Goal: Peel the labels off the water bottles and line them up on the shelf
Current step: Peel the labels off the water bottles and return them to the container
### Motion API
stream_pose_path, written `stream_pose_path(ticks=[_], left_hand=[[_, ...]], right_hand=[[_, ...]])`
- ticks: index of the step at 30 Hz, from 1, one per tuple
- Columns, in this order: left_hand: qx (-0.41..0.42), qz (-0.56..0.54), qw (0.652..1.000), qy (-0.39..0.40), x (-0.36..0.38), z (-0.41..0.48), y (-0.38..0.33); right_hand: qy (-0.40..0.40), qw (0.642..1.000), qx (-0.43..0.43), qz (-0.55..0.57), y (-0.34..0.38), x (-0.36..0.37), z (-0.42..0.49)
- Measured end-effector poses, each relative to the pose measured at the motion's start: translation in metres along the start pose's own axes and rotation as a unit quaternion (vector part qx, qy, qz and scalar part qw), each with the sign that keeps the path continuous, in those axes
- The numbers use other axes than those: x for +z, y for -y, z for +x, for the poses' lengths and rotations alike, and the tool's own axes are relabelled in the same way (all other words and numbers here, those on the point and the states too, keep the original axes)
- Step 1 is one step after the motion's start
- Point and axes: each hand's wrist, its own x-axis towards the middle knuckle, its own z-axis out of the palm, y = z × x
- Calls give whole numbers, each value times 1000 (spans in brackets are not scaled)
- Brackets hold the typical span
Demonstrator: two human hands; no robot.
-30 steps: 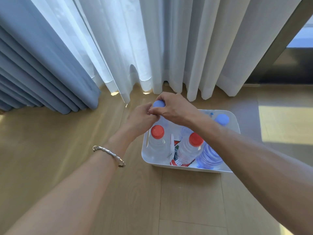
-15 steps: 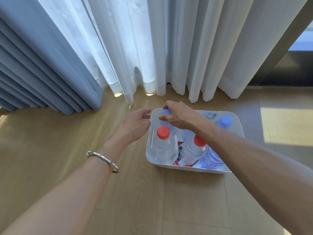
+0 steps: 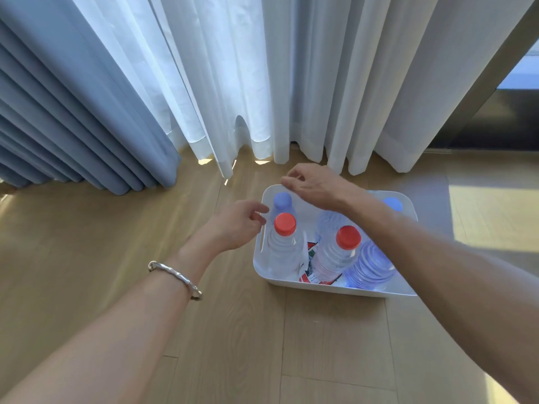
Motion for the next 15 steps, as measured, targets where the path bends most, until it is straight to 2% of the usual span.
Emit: stream_pose_path(ticks=[6,11,15], left_hand=[[29,33,997,65,10,-9,3],[61,56,993,82,18,-13,-3],[72,65,992,75,22,-14,-2]], right_hand=[[-39,998,35,36,-34,-27,-13],[-79,994,6,79,-40,-30,-24],[-75,993,-15,88,-41,-28,-28]])
